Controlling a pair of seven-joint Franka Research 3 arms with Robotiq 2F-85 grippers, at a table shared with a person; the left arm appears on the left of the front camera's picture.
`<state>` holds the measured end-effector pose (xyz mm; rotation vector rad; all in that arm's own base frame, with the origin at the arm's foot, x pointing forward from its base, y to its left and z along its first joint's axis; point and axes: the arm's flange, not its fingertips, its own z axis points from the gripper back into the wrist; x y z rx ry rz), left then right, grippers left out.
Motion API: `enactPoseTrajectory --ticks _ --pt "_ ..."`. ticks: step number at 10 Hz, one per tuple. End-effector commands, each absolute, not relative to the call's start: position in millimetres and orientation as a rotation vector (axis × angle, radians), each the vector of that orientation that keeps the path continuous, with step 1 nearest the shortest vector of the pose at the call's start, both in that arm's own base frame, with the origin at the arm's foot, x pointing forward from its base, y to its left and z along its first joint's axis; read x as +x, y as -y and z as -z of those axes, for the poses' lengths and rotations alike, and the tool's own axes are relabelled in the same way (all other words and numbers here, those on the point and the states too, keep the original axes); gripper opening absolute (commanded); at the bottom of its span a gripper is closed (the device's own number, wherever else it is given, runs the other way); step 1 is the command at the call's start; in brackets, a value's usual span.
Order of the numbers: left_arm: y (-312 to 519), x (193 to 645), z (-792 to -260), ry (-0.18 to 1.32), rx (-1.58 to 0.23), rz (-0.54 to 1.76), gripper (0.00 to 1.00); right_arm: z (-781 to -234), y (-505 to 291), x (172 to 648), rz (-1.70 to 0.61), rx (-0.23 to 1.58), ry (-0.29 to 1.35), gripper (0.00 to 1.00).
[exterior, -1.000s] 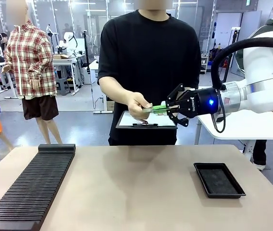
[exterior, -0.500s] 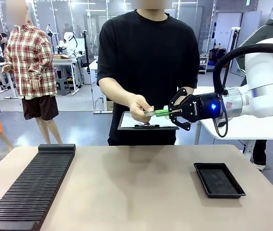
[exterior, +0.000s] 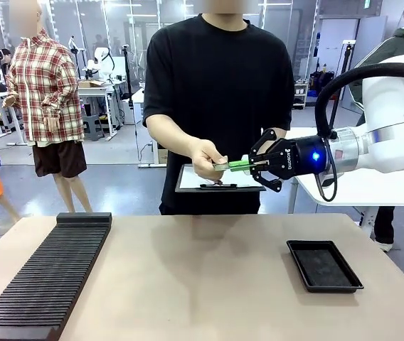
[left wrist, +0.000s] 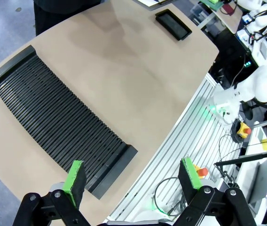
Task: Inspect the PCB.
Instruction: Place the Blank PCB in the ESD tray.
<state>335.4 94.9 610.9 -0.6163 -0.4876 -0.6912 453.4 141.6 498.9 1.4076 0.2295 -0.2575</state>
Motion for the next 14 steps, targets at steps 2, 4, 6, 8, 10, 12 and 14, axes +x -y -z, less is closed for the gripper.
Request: enactPoseTrajectory --ticks 2,4,6,8,10,12,14 --pt "-95.1 337.6 -614.5 0.471 -0.598 0.678 1.0 -501.7 -145.5 452.5 0.253 1.4 -0.219 0.0" --pt "-95.1 337.6 -614.5 0.471 -0.598 0.678 1.0 -501.7 -145.5 452.5 0.253 1.4 -0.219 0.0" --pt "-95.1 337.6 -614.5 0.471 -0.598 0.678 1.0 -501.7 -145.5 452.5 0.253 1.4 -0.219 0.0" --pt "-95.1 337.6 -614.5 0.471 -0.598 0.678 1.0 -501.7 -145.5 452.5 0.253 1.4 -0.219 0.0" --pt "-95.1 337.6 -614.5 0.471 -0.598 0.678 1.0 -501.7 -145.5 452.5 0.253 1.4 -0.219 0.0" --pt "-95.1 337.6 -614.5 0.471 -0.598 0.678 1.0 -501.7 -145.5 452.5 0.253 1.4 -0.219 0.0" --pt "-95.1 337.6 -614.5 0.471 -0.598 0.678 1.0 -501.7 -145.5 452.5 0.253 1.4 -0.219 0.0"
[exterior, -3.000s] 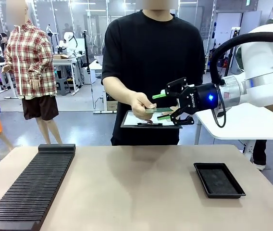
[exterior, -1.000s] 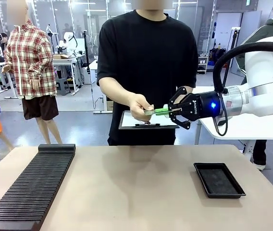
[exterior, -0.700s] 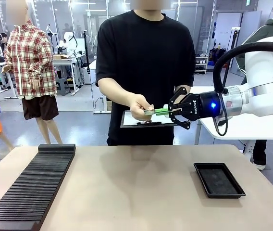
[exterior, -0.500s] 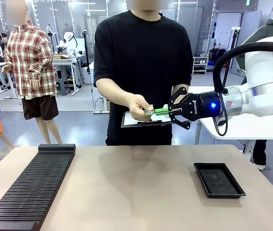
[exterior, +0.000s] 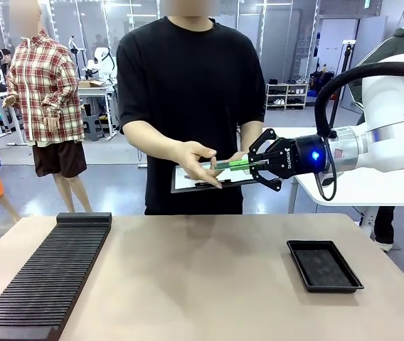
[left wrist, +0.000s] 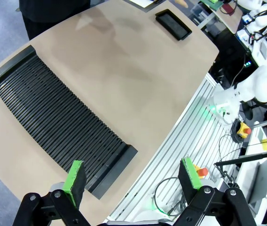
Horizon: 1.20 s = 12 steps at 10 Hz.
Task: Inspect the PCB.
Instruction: Place the Blank PCB in the ESD tray.
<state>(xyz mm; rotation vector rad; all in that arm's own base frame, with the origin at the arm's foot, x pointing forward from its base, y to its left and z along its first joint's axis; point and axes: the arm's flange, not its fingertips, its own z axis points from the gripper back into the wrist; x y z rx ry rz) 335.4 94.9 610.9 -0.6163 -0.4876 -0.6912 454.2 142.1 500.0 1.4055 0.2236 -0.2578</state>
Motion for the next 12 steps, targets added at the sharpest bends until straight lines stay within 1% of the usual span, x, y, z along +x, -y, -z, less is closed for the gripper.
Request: enactPoseTrajectory --ticks 1,6,7,8,10,11,12 --pt "-95.1 337.6 -614.5 0.471 -0.598 0.678 1.0 -501.7 -145.5 452.5 0.253 1.4 -0.219 0.0" --pt "-95.1 337.6 -614.5 0.471 -0.598 0.678 1.0 -501.7 -145.5 452.5 0.253 1.4 -0.219 0.0" --pt "-95.1 337.6 -614.5 0.471 -0.598 0.678 1.0 -500.0 -142.1 454.2 0.258 1.405 -0.224 0.03" --pt "-95.1 337.6 -614.5 0.471 -0.598 0.678 1.0 -507.2 -134.7 451.5 0.18 1.346 -0.118 0.03" --pt "-95.1 337.6 -614.5 0.471 -0.598 0.678 1.0 -508.0 -102.2 440.5 0.123 1.201 -0.023 0.03" --pt "-95.1 337.6 -614.5 0.471 -0.598 0.678 1.0 -507.9 -81.7 433.2 0.071 1.16 0.015 0.03" --pt "-95.1 337.6 -614.5 0.471 -0.598 0.678 1.0 -500.2 -60.5 426.7 0.04 1.054 0.134 0.03"
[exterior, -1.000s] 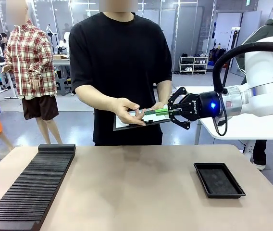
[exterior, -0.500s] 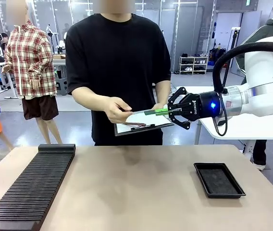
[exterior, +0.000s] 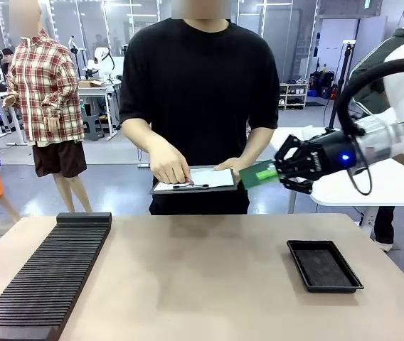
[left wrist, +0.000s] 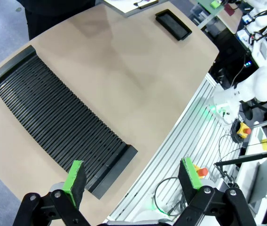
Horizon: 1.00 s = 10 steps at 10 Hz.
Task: Inspect the PCB.
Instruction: Place the Blank PCB in the ESD tray.
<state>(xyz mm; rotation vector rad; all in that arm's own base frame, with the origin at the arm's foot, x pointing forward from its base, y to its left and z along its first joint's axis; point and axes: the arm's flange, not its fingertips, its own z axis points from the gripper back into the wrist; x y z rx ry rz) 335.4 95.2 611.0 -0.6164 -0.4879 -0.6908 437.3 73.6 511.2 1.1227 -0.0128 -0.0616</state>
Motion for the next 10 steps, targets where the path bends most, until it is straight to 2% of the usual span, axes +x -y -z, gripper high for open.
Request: enactPoseTrajectory --ticks 1,2,4,6,10 --pt "-95.1 337.6 -614.5 0.471 -0.598 0.678 1.0 -484.7 -46.6 420.6 -0.062 0.962 0.181 0.03" --pt "-95.1 337.6 -614.5 0.471 -0.598 0.678 1.0 -470.8 -33.0 419.0 -0.1 0.884 0.212 0.03" --pt "-95.1 337.6 -614.5 0.471 -0.598 0.678 1.0 -444.4 -6.2 416.9 -0.136 0.89 0.206 0.03" --pt "-95.1 337.6 -614.5 0.471 -0.598 0.678 1.0 -407.5 10.3 421.6 -0.165 0.757 0.203 0.03" --pt "-95.1 337.6 -614.5 0.471 -0.598 0.678 1.0 -345.8 23.5 453.2 -0.148 0.628 0.196 0.03"
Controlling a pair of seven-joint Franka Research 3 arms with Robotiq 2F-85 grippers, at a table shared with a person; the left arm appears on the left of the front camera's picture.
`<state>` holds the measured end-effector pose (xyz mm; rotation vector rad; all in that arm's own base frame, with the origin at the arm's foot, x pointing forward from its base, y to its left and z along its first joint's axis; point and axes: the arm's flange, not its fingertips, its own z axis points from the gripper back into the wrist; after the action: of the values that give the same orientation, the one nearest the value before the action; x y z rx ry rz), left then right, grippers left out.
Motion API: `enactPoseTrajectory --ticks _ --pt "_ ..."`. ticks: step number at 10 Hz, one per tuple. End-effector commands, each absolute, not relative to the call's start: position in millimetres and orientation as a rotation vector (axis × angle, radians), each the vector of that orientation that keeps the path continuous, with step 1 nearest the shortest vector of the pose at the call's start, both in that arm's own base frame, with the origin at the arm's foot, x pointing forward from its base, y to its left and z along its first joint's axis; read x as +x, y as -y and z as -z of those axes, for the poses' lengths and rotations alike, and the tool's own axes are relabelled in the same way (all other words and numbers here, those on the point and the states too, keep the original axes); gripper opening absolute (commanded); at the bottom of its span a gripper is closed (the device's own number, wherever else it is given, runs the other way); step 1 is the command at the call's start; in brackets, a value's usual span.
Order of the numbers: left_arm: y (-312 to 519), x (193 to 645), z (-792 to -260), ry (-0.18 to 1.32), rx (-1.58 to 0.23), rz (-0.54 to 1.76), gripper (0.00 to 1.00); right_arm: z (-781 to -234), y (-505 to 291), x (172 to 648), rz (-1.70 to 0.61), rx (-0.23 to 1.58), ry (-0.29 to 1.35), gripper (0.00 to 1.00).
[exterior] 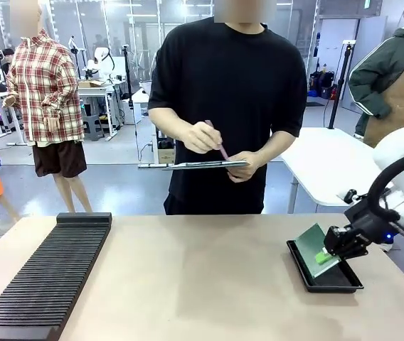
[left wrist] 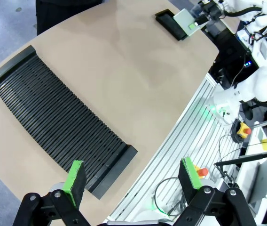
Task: Inspect the PCB.
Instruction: Place the Blank PCB in the ESD tray.
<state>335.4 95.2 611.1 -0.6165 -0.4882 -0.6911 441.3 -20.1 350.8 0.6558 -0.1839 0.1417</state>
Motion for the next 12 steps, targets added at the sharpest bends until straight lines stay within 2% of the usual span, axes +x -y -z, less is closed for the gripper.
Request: enactPoseTrajectory --ticks 1,10,12 --pt "-95.1 337.6 -614.5 0.471 -0.598 0.678 1.0 -338.3 24.7 457.1 -0.148 0.624 0.172 0.03" --pt "-95.1 337.6 -614.5 0.471 -0.598 0.678 1.0 -313.8 33.6 491.2 -0.027 0.59 0.173 0.03" --pt "-95.1 337.6 -614.5 0.471 -0.598 0.678 1.0 -314.5 30.7 490.5 -0.016 0.58 0.172 0.36"
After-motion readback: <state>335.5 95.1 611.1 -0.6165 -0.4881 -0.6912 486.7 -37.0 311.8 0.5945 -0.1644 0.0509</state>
